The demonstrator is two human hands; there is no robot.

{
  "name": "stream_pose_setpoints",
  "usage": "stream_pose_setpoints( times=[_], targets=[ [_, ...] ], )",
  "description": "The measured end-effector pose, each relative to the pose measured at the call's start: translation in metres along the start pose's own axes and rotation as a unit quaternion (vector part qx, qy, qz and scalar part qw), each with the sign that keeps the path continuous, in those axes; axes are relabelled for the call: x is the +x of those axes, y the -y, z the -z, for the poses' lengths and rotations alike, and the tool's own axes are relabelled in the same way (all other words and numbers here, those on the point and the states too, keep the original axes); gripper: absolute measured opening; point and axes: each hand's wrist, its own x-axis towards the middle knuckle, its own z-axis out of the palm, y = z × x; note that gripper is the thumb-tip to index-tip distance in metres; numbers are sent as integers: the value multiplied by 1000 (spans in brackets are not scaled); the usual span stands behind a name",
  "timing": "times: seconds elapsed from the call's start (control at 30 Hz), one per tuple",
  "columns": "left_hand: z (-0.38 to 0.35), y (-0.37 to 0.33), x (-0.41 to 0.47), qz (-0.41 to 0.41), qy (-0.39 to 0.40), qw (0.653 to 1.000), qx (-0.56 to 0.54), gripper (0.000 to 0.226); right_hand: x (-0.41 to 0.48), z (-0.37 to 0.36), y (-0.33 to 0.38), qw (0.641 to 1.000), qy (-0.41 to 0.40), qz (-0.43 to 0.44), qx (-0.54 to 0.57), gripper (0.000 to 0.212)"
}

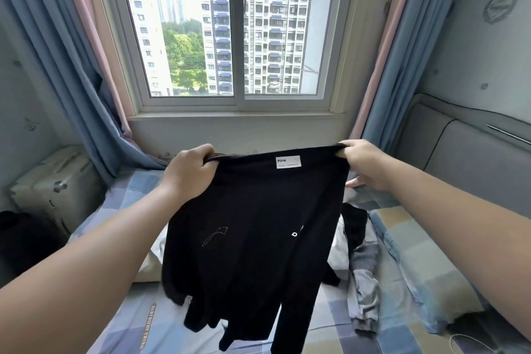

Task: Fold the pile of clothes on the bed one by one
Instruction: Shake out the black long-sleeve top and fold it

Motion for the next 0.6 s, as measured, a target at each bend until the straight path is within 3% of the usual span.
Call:
stream_pose_setpoints(
  times=[0.07,0.17,0.27,0.37,0.43,0.5,0.6],
  targets=[
    [1,1,-7,8,0,1000,4,22,-6,-6,0,999,24,-19,42,26],
    [-4,-10,-23,30,-6,999,27,26,-14,-17,-2,999,-9,3,53,28],
    [-13,-29,-41,41,-62,997,-8,22,-26,-20,-7,993,-46,105,-41,29],
    [-14,-41,-62,42,-74,994,72,16,-48,-5,-16,964,-58,178,-187,32],
    [-13,-52,-79,66,-47,992,101,25,-62,11,-32,941,-63,169,-288,31],
    [-14,-69,-100,111,-25,992,56,28,-78,26,-53,923,-79,115,-359,30],
    [-19,-101,-136,154,14,986,-57,28,-103,47,-84,951,-82,38,-294,28]
  ],
)
